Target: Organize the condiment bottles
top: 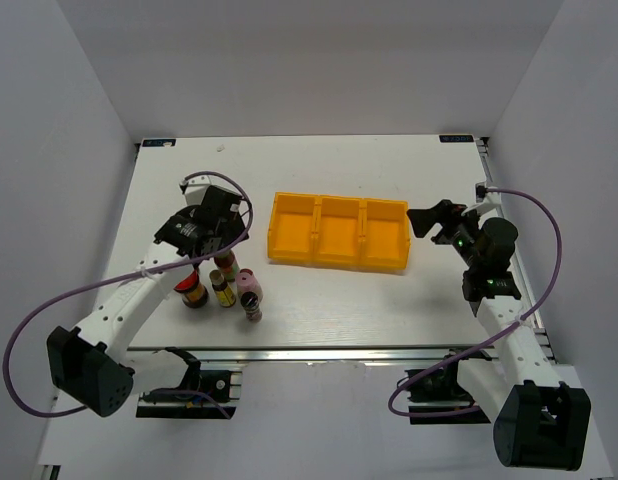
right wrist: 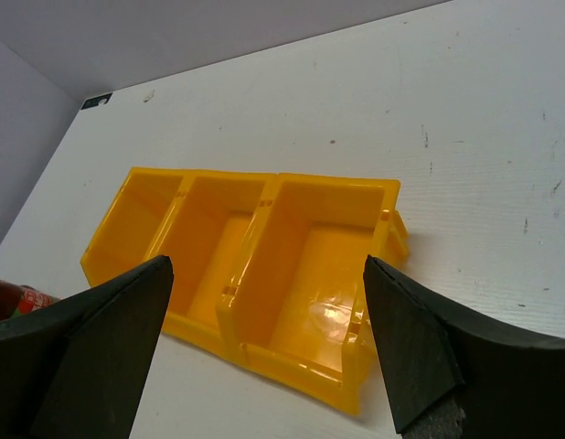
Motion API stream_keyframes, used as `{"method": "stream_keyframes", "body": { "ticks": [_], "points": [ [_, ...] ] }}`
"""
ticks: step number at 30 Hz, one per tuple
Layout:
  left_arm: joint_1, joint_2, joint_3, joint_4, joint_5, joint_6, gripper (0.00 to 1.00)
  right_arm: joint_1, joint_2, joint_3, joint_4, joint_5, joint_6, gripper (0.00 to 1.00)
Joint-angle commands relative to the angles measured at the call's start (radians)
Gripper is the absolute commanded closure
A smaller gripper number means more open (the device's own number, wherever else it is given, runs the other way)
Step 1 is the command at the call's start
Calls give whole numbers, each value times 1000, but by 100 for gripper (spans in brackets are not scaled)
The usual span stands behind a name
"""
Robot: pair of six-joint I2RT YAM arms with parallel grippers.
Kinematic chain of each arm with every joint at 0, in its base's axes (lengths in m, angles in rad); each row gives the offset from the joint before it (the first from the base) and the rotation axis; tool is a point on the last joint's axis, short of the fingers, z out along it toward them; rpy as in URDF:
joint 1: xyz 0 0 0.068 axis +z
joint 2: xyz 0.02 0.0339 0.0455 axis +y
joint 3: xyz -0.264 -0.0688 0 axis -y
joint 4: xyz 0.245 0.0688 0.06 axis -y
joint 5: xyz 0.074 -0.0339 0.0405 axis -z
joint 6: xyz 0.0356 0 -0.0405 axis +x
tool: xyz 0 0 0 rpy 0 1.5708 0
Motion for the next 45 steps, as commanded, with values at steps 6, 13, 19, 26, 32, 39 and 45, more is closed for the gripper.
{"method": "stream_keyframes", "body": {
  "ticks": [6,13,19,26,32,39,45],
  "points": [
    [-5,75,12,1,-26,-9,2,2,-12,27,7,71,-6,11],
    [-5,116,12,6,-32,-15,19,2,-12,38,-29,139,-7,11],
    [-5,118,15,-13,-43,-22,43,2,-10,42,-53,205,-3,11],
    [-5,113,27,-25,-45,-24,63,2,-7,56,-90,255,0,11],
    [-7,92,94,-26,-49,-6,83,2,-1,56,-85,254,2,11],
    [-5,64,252,15,-68,53,94,2,6,55,-84,254,5,11],
    [-7,107,379,173,95,186,100,2,8,59,-90,265,2,11]
  ]
}}
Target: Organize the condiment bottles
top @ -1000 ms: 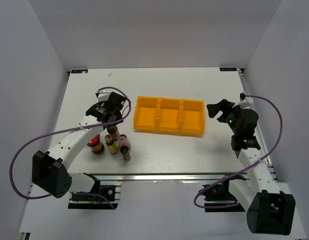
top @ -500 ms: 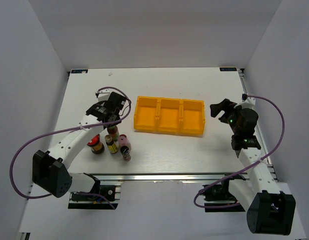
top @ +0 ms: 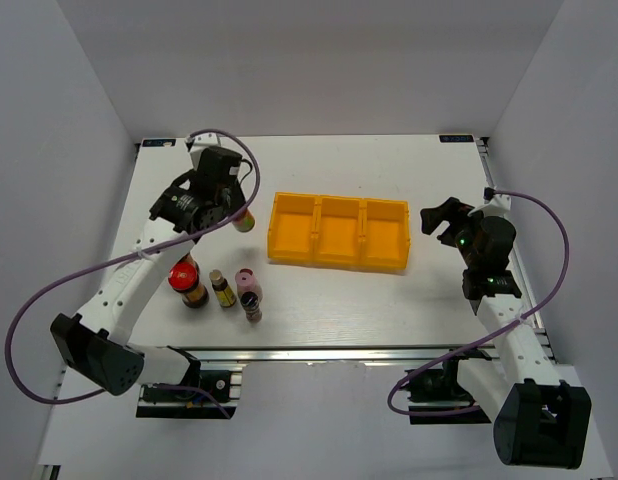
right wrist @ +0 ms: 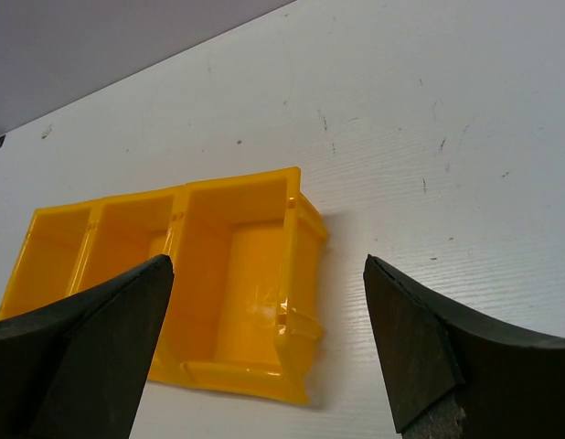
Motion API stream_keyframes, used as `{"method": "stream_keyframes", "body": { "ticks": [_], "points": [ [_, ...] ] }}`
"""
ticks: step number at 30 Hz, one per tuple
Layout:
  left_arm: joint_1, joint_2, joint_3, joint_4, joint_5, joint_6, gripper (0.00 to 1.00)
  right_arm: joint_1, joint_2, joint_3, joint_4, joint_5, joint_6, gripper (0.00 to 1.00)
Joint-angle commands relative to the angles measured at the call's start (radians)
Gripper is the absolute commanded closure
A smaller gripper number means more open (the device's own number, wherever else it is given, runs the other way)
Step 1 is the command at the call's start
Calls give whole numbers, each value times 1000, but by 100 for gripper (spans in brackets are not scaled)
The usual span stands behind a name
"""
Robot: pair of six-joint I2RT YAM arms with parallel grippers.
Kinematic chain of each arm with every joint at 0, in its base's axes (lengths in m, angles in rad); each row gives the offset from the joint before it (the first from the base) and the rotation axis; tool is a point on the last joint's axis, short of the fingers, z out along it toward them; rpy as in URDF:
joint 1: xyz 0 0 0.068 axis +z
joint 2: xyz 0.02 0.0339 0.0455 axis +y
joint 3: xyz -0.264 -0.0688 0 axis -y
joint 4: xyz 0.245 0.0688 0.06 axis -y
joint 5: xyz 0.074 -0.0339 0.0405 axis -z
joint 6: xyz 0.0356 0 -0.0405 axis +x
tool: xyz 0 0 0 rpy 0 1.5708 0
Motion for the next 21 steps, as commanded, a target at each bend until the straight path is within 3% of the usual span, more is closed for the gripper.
{"method": "stream_keyframes", "body": {
  "ticks": [1,4,10,21],
  "points": [
    [-5,-5,116,167,100,96,100,2,-1,46,16,25,1,11],
    [-18,88,226,188,174,158,100,2,-2,49,8,31,0,11],
    [-60,281,441,144,177,194,100,2,-8,49,-4,66,-8,11],
    [-83,500,538,130,145,184,100,2,-7,55,-21,88,-19,11]
  ]
}}
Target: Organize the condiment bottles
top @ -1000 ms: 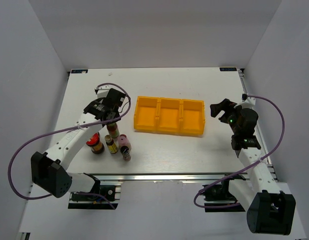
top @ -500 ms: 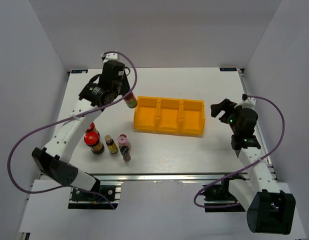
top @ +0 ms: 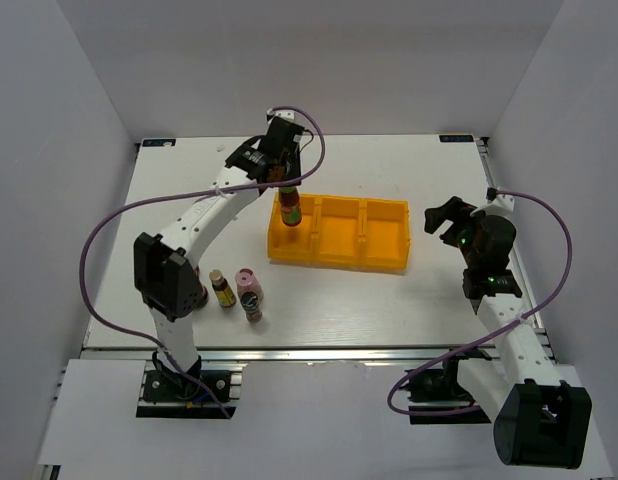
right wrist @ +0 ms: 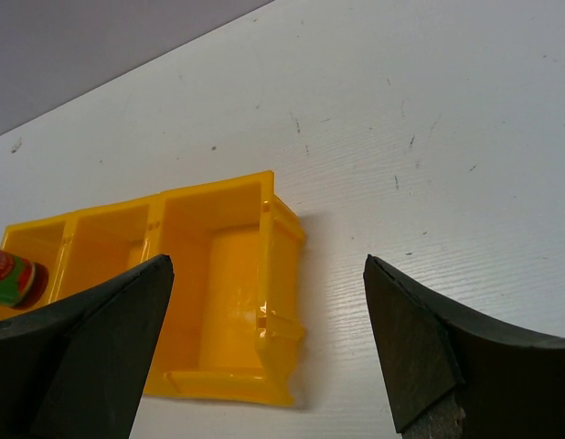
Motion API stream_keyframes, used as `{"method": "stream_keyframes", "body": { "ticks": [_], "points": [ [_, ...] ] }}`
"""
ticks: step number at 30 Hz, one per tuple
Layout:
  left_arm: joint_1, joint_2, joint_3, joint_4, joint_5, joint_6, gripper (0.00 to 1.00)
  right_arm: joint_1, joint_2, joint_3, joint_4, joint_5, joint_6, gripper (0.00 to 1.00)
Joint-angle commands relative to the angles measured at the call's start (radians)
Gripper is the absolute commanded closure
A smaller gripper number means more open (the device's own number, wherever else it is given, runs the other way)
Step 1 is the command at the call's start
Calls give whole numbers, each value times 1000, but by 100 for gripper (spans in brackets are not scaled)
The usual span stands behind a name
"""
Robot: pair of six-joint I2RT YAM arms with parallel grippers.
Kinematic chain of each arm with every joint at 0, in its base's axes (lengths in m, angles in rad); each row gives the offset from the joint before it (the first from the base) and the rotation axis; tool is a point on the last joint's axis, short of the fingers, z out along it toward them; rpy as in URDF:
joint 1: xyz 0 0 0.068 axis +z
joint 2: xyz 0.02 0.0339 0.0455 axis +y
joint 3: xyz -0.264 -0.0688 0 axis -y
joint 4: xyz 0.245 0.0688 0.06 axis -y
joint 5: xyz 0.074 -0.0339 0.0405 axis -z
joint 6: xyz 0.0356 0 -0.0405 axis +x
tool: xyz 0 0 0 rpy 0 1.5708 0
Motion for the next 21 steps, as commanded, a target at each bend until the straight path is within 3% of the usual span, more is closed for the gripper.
{"method": "stream_keyframes", "body": {
  "ticks": [1,17,21],
  "points": [
    [-3,-5,105,61,-43,-4,100,2,-8,44,8,20,-18,11],
    [-8,102,40,154,-94,7,100,2,-5,49,-9,96,-40,11],
    [-8,102,-2,171,-120,-8,91,2,-3,48,-16,109,-35,11]
  ]
}}
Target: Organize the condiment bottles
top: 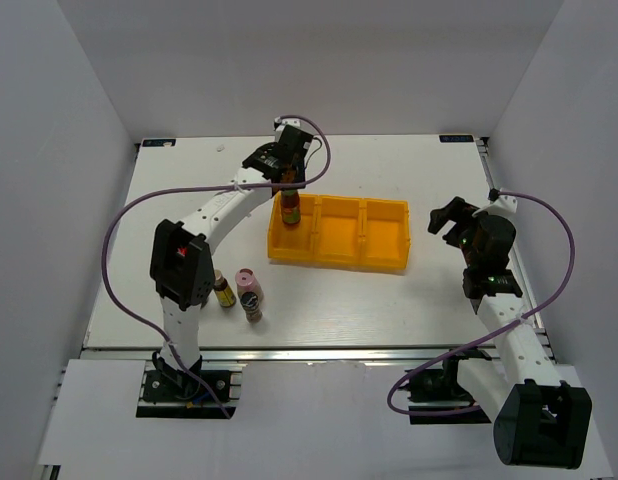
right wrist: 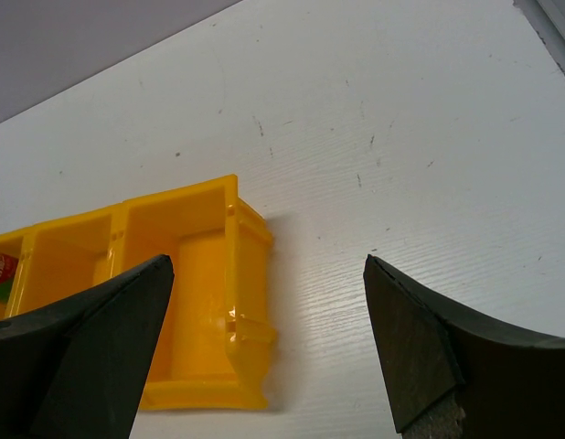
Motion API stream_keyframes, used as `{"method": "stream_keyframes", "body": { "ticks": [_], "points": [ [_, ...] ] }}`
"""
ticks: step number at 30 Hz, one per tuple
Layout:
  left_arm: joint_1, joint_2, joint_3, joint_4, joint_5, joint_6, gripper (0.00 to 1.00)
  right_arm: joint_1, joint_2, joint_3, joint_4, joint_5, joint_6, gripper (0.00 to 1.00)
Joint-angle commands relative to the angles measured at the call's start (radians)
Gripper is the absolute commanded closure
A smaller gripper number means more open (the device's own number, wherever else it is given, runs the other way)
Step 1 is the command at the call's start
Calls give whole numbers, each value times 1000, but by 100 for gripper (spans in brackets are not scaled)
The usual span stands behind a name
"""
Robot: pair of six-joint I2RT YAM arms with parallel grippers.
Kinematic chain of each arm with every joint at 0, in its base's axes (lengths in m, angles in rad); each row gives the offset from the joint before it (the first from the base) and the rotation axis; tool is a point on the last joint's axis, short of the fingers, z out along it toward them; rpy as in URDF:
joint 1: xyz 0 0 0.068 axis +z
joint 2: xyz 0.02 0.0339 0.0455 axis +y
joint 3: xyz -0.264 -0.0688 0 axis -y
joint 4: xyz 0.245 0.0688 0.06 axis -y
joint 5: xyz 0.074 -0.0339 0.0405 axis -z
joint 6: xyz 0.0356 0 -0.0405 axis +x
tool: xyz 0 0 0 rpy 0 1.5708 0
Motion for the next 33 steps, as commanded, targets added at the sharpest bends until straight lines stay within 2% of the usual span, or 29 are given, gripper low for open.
{"method": "stream_keyframes", "body": {
  "ticks": [1,2,5,10,13,15,17,18,19,26,30,33],
  "points": [
    [-5,-42,-19,80,-55,-9,85,2,-3,47,1,39,0,11],
    [-5,-40,-22,80,-52,-9,72,2,0,49,-2,54,0,11],
    [-5,-42,-32,83,-47,-5,60,2,6,57,-14,59,2,11],
    [-5,-31,-29,71,-44,-5,56,2,9,60,-22,61,6,11],
    [-5,-33,-16,41,-41,-14,34,2,6,61,-25,58,6,11],
    [-5,-45,-20,39,-29,-11,31,2,6,63,-23,56,6,11],
    [-7,-60,-28,42,-9,-9,20,2,6,63,-23,55,8,11],
    [-8,-81,-34,45,5,-9,6,2,7,63,-25,55,8,11],
    [-10,-94,-40,50,11,-8,2,2,6,63,-26,59,6,11],
    [-10,-256,-101,31,59,-38,2,2,-5,60,-39,58,-1,11],
    [-10,-446,-235,16,15,-133,2,2,-8,67,-40,7,-24,11],
    [-10,-623,-388,-39,-2,-242,2,2,-8,64,-37,5,-24,11]
  ]
}}
